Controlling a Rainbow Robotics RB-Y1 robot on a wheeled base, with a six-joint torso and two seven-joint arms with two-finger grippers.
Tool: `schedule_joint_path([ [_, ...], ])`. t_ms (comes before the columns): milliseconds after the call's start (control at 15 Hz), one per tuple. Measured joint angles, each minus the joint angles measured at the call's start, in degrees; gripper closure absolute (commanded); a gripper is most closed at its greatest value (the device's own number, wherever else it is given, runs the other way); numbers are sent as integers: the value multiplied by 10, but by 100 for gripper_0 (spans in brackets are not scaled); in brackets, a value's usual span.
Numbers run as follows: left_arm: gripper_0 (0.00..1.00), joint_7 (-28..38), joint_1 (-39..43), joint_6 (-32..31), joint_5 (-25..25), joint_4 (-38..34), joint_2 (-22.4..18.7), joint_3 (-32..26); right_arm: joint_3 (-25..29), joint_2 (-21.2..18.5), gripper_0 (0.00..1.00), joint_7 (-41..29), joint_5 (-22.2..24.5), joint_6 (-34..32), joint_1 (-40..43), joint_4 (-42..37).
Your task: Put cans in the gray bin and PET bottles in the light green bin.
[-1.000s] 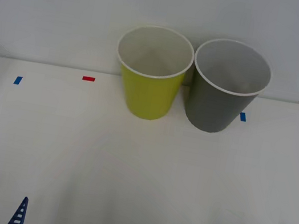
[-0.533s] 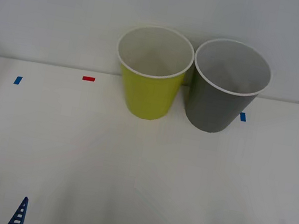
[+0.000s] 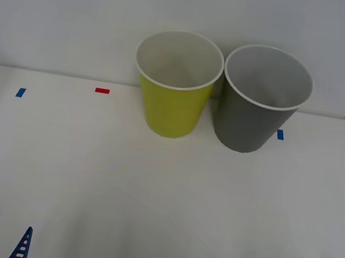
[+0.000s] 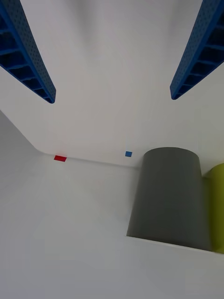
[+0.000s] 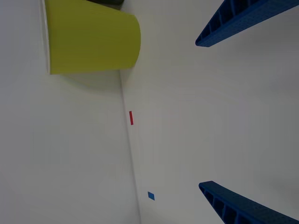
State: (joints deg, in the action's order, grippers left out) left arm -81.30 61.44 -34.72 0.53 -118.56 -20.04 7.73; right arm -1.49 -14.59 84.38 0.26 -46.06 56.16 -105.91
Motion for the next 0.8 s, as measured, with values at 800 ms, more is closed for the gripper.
schedule_joint_path([
  [800,0,0,0,0,0,0,0,0,0,0,15,0,0,0,0,0],
])
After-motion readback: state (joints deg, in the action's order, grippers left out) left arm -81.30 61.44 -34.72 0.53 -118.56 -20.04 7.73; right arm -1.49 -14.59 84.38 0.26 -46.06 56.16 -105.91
